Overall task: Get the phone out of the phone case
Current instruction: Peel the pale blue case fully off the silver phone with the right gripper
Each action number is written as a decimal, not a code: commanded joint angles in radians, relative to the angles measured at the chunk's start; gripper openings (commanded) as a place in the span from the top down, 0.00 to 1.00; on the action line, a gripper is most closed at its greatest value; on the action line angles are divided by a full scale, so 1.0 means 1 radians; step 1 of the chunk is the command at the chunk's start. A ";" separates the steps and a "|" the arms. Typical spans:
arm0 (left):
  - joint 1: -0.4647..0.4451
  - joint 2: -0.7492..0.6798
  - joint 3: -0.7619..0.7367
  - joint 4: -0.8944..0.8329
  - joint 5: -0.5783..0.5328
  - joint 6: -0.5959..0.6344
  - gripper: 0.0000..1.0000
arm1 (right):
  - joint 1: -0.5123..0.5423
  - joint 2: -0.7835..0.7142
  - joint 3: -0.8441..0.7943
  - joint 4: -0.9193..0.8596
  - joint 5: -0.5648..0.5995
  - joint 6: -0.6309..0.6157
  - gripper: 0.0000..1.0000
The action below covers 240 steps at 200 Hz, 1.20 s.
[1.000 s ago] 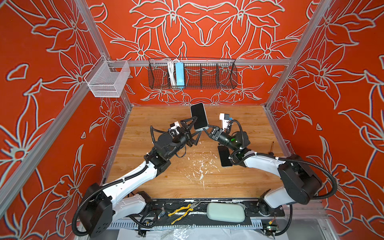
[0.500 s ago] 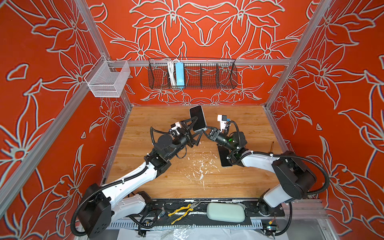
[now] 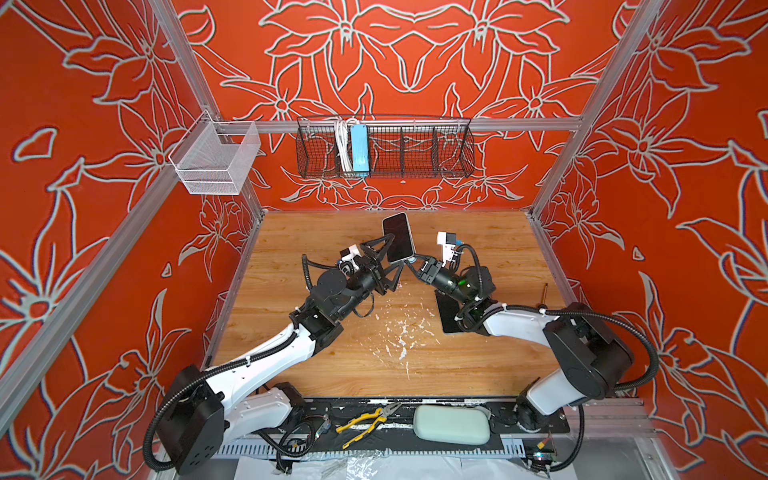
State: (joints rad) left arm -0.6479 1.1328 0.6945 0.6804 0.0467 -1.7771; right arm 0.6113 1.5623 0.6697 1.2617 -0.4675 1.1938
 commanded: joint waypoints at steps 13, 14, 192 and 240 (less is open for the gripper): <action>0.008 0.020 0.008 0.019 -0.016 0.011 0.06 | 0.010 -0.050 -0.005 0.103 0.000 0.012 0.93; 0.008 0.020 0.008 0.017 -0.016 0.011 0.06 | 0.010 -0.050 -0.005 0.103 0.000 0.012 0.93; 0.034 0.048 0.045 -0.034 -0.057 0.122 0.41 | 0.030 -0.111 -0.023 0.080 -0.003 0.004 0.93; 0.061 0.094 0.076 -0.029 -0.034 0.141 0.48 | 0.052 -0.125 -0.025 0.062 -0.007 -0.003 0.93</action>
State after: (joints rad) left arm -0.6113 1.1931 0.7425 0.6533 0.0254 -1.6646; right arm 0.6365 1.4841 0.6472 1.2423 -0.4477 1.1931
